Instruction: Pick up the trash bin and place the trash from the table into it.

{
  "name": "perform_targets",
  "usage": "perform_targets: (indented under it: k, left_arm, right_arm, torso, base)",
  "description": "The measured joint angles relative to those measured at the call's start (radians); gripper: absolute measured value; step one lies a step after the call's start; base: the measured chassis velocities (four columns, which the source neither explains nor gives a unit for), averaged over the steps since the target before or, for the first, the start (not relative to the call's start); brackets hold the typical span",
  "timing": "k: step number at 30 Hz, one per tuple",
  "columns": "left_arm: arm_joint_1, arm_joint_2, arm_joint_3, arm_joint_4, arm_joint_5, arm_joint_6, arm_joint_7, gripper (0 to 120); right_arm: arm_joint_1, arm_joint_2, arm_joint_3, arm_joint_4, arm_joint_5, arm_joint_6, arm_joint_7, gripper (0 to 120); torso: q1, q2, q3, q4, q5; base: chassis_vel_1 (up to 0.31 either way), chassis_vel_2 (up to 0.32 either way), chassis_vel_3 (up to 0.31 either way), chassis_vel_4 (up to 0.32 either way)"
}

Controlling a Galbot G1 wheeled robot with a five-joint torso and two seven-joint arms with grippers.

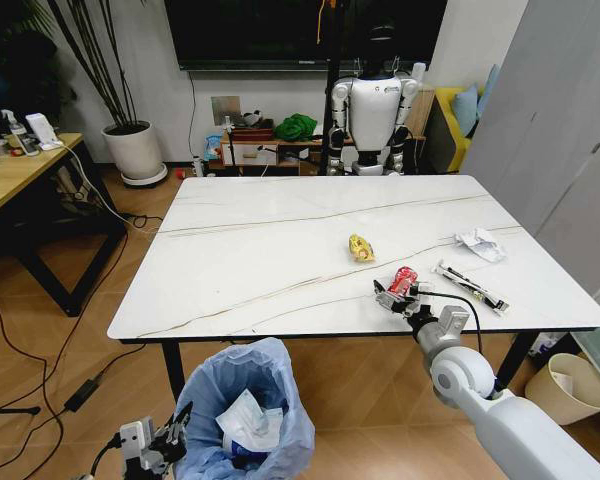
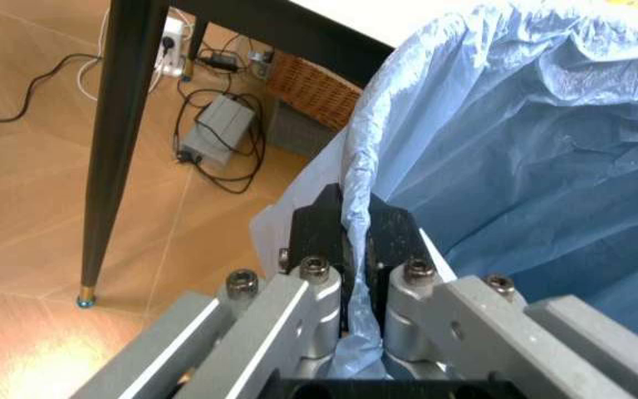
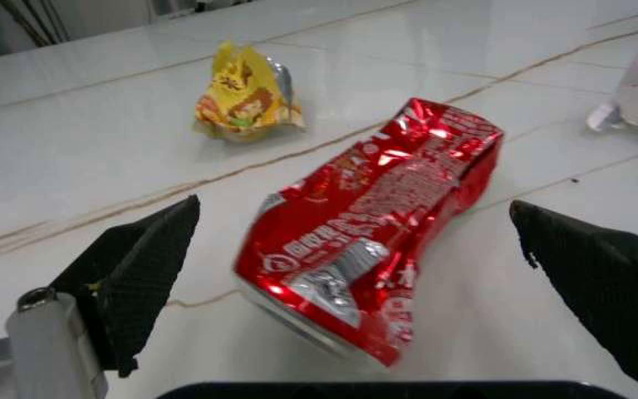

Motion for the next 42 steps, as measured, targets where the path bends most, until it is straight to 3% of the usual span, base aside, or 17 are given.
perform_targets:
  k: [32, 42]
  left_arm:
    - [-0.011, 0.004, -0.004, 0.001, -0.006, 0.000, 0.000, 0]
    - [-0.019, 0.004, 0.000, 0.005, -0.007, 0.000, 0.000, 0]
  right_arm:
    - [0.017, 0.014, -0.018, -0.044, 0.001, 0.003, -0.020, 100]
    - [0.010, 0.013, -0.014, -0.050, 0.001, 0.010, -0.036, 65]
  torso:
    - [0.000, 0.000, 0.000, 0.0002, 0.0000]
    - [0.000, 0.000, 0.000, 0.0000, 0.0001]
  base:
    - [0.000, 0.000, 0.000, 0.000]
    - [0.000, 0.000, 0.000, 0.000]
